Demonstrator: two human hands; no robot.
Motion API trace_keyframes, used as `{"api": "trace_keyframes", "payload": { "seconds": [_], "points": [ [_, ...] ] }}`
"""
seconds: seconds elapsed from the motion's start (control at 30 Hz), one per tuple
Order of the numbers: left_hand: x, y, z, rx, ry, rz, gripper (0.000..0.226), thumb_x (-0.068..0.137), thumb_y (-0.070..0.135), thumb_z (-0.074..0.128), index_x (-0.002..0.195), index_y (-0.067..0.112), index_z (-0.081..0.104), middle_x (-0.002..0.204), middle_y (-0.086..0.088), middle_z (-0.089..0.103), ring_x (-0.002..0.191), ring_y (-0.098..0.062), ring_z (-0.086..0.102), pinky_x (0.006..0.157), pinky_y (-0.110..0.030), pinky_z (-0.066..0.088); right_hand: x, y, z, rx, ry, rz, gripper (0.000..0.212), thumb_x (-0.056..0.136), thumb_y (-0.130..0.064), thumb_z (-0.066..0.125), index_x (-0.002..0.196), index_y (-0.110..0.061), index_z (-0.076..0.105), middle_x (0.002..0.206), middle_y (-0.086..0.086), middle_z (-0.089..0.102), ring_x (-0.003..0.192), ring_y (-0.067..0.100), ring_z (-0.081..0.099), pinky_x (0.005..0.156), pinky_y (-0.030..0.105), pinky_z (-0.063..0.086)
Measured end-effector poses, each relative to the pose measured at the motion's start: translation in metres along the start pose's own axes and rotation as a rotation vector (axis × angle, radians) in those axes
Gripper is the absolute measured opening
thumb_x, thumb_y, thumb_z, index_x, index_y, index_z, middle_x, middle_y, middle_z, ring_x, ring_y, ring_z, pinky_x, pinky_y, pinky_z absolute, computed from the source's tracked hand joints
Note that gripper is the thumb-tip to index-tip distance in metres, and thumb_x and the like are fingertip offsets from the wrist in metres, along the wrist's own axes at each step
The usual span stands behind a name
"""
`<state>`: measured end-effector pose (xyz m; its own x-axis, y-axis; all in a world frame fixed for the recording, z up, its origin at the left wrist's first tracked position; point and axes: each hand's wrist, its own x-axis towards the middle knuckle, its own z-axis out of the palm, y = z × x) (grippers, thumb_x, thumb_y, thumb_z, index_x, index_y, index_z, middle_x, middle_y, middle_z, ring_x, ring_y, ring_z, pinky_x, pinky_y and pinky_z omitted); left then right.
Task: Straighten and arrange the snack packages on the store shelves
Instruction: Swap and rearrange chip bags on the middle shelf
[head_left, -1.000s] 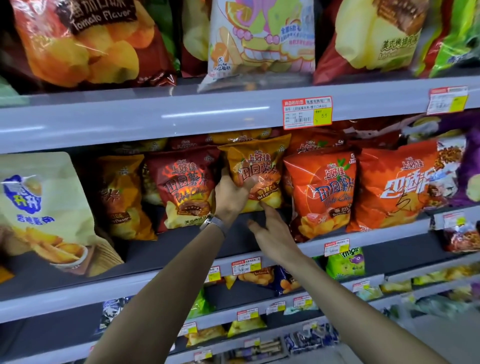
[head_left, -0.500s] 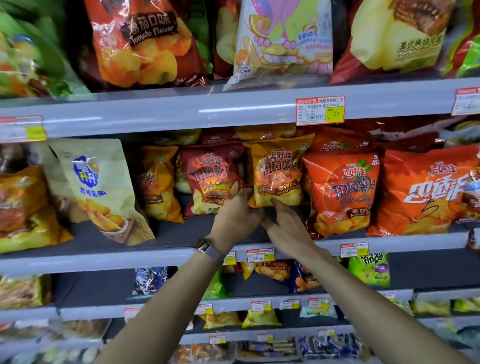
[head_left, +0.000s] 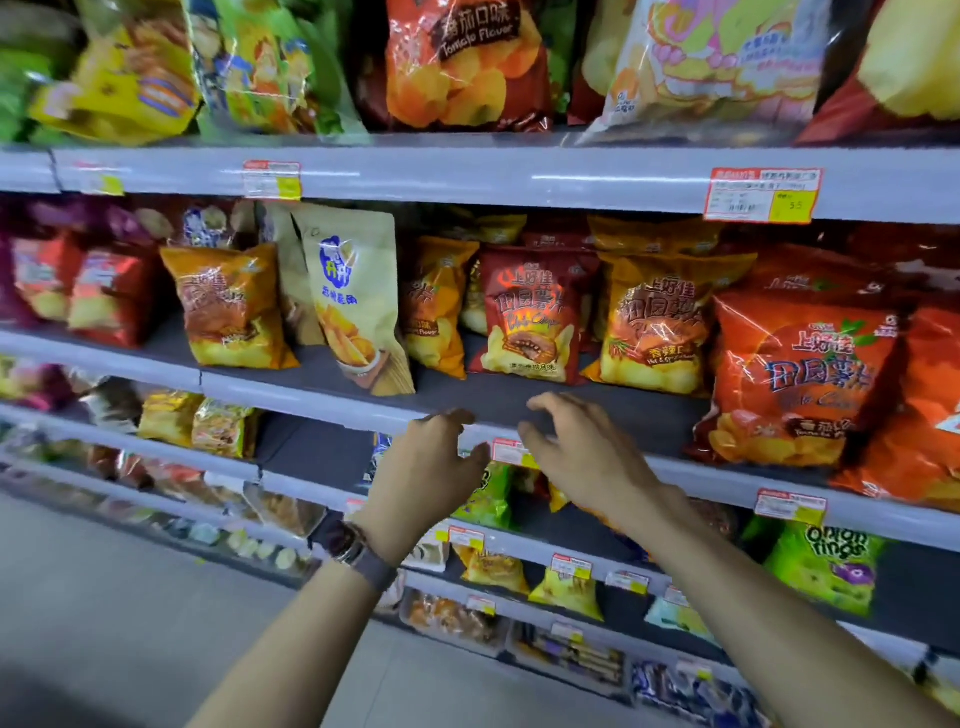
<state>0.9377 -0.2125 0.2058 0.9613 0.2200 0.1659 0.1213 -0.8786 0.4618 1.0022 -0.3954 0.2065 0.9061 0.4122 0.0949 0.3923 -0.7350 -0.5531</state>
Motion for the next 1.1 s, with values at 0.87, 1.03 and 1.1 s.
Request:
{"api": "trace_keyframes", "payload": {
  "seconds": [0.87, 1.03, 1.1],
  "points": [
    [0.144, -0.220, -0.094, -0.241, 0.085, -0.026, 0.058, 0.093, 0.039, 0.077, 0.143, 0.018, 0.055, 0.124, -0.005, 0.073, 0.116, -0.031, 0.068, 0.082, -0.031, 0.044, 0.123, -0.119, 0.095, 0.056, 0.180, 0.164, 0.047, 0.100, -0.050, 0.057, 0.142, -0.029, 0.053, 0.117, 0.005, 0.070, 0.111, 0.029, 0.064, 0.087, 0.041, 0.054],
    [0.200, -0.248, -0.092, -0.729, -0.082, -0.038, 0.087, 0.071, 0.046, 0.095, 0.142, 0.018, 0.053, 0.115, 0.010, 0.076, 0.107, -0.004, 0.074, 0.096, -0.032, 0.059, 0.145, -0.123, 0.111, 0.167, 0.286, 0.301, 0.051, 0.095, -0.049, 0.063, 0.141, -0.030, 0.052, 0.128, 0.004, 0.068, 0.121, 0.029, 0.062, 0.095, 0.044, 0.053],
    [0.217, -0.249, -0.091, -0.860, -0.137, -0.013, 0.090, 0.072, 0.030, 0.096, 0.146, 0.009, 0.050, 0.122, -0.003, 0.077, 0.110, -0.014, 0.075, 0.089, -0.028, 0.062, 0.149, -0.122, 0.115, 0.205, 0.329, 0.334, 0.053, 0.094, -0.047, 0.064, 0.143, -0.030, 0.052, 0.133, 0.003, 0.066, 0.125, 0.028, 0.060, 0.098, 0.042, 0.051]
  ]
}}
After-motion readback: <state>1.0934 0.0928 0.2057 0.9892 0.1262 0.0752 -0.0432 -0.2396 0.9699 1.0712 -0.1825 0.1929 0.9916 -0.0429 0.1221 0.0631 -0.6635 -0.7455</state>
